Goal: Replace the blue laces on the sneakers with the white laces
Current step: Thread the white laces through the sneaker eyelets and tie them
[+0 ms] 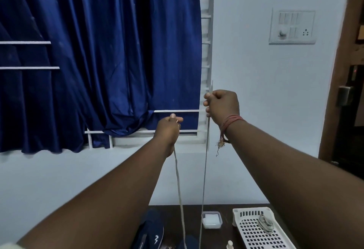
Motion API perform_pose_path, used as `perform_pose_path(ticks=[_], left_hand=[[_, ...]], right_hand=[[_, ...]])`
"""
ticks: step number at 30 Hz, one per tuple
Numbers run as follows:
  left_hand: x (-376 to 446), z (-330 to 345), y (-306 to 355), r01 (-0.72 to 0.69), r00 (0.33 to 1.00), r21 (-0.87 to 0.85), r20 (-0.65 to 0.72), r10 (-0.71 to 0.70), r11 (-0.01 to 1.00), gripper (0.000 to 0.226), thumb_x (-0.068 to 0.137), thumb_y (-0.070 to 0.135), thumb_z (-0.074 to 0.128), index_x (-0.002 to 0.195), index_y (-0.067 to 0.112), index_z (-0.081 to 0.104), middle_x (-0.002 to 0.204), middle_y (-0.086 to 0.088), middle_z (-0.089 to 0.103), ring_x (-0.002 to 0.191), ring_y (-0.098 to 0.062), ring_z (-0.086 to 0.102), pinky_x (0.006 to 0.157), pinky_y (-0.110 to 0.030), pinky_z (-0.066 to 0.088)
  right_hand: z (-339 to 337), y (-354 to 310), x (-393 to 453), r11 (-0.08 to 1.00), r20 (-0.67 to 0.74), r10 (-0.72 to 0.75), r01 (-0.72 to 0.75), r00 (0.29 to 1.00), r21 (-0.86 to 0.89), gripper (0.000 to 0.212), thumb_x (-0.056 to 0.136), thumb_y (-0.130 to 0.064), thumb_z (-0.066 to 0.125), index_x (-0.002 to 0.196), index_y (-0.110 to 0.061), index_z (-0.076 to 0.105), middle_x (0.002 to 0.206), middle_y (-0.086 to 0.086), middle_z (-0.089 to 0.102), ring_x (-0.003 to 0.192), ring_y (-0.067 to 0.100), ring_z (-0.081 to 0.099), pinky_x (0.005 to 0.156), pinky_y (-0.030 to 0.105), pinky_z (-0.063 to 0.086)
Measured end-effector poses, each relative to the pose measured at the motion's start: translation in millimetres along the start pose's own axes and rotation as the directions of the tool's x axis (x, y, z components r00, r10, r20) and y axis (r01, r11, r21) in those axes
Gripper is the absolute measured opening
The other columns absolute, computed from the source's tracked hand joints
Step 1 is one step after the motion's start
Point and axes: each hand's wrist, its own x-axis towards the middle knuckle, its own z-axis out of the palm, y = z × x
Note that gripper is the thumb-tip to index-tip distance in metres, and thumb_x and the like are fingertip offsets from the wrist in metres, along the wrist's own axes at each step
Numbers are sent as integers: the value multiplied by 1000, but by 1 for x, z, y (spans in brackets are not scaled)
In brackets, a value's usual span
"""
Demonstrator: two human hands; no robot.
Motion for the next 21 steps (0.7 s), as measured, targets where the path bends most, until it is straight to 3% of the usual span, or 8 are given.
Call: perform_pose_path(ticks=[2, 5, 7, 9, 13, 16, 18, 21], left_hand=[[1, 2, 5, 16, 1000, -54, 2, -16, 998, 40, 107, 39, 32, 96, 22, 66, 78, 4, 50, 67, -12, 41, 112, -48, 35], [4, 4, 13, 5, 1000, -59, -9, -6, 998, 36, 106, 27, 34, 92, 23, 66, 79, 4, 52, 66, -9, 41, 110, -45, 39], [5, 5, 19, -52, 999, -62, -5, 52, 997, 34, 105, 19, 36, 91, 21, 67, 79, 3, 57, 68, -10, 45, 88, -33, 47], [3, 6, 31, -147, 989, -86, -16, 147, 985, 31, 105, 16, 41, 94, 16, 70, 80, 2, 63, 67, -10, 49, 67, -24, 44], [-4, 11, 64, -252, 967, -95, -66, 247, 963, 22, 102, 19, 53, 103, 15, 75, 83, 2, 70, 62, -8, 53, 50, -18, 42], [-5, 16, 78, -205, 976, -69, -90, 199, 976, 26, 105, 18, 46, 107, 13, 71, 88, 2, 67, 69, -11, 57, 35, -14, 39], [-7, 18, 78, -172, 984, -70, -59, 168, 983, 26, 106, 14, 40, 111, 10, 66, 91, 0, 65, 70, -12, 57, 34, -14, 38], [-7, 20, 70, -157, 987, -48, -19, 157, 986, 27, 105, 10, 38, 111, 12, 64, 95, 0, 63, 76, -10, 56, 53, -18, 43]], right_hand=[[2, 2, 1, 1000, -5, -14, 14, 1000, -27, 25, 93, -16, 59, 71, -11, 70, 63, 0, 65, 50, 13, 52, 55, 31, 52], [8, 7, -4, 990, 92, 15, -2, 996, -141, 23, 91, -22, 65, 74, -8, 72, 66, 2, 65, 54, 16, 53, 65, 36, 55], [12, 5, -8, 983, 147, 33, -5, 989, -183, 22, 91, -23, 67, 77, -6, 73, 67, 4, 64, 56, 17, 52, 66, 35, 52], [16, 0, -11, 984, 169, 33, -3, 985, -176, 20, 91, -22, 68, 79, -6, 73, 67, 4, 65, 56, 16, 52, 67, 35, 51], [21, -14, -18, 988, 215, 48, -15, 975, -152, 13, 89, -16, 70, 82, -5, 71, 69, 6, 70, 50, 11, 56, 61, 29, 48], [23, -17, -22, 990, 210, 52, -23, 976, -137, 14, 92, -11, 67, 79, -7, 64, 72, 10, 71, 39, 3, 54, 48, 20, 44], [23, -18, -24, 992, 189, 62, -39, 980, -123, 13, 95, -9, 61, 85, -3, 67, 74, 8, 70, 33, -2, 50, 39, 14, 39], [21, -14, -23, 987, 151, 61, -37, 987, -156, 20, 95, -14, 59, 86, 1, 69, 80, 11, 73, 42, 2, 56, 50, 22, 48]])
